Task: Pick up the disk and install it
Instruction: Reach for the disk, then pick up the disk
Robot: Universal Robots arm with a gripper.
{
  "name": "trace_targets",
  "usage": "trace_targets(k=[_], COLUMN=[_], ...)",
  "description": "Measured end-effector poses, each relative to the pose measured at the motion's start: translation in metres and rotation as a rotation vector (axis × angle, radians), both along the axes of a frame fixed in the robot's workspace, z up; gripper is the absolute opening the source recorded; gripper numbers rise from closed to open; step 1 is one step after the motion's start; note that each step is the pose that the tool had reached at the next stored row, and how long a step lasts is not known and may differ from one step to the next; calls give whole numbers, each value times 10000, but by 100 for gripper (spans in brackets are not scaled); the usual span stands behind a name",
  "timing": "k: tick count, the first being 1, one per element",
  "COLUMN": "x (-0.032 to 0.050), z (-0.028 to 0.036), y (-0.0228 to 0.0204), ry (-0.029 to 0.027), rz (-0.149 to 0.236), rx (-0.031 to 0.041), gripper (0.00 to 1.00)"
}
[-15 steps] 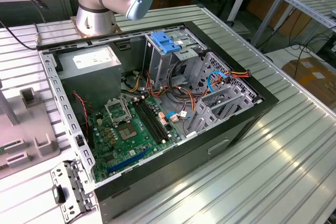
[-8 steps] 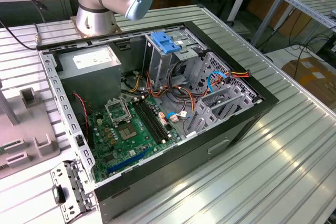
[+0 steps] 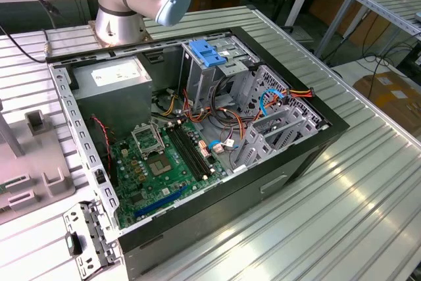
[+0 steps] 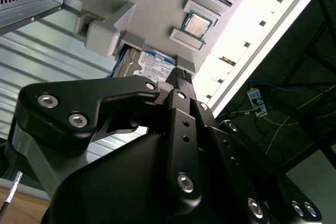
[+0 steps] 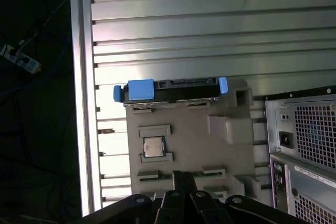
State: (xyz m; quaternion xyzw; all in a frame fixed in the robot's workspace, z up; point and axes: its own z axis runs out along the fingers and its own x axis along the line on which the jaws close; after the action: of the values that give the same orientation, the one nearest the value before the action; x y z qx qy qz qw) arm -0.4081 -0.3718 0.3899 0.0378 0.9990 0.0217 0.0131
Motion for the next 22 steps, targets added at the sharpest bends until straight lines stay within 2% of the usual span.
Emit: trace_targets(k=[2,6,22], x=[1,5,4], z=[-4,-12,-13], y=[47,89,95], ry=[0,-1,0], rz=[0,-1,92], rx=[-1,0,-1], gripper=[11,11,11])
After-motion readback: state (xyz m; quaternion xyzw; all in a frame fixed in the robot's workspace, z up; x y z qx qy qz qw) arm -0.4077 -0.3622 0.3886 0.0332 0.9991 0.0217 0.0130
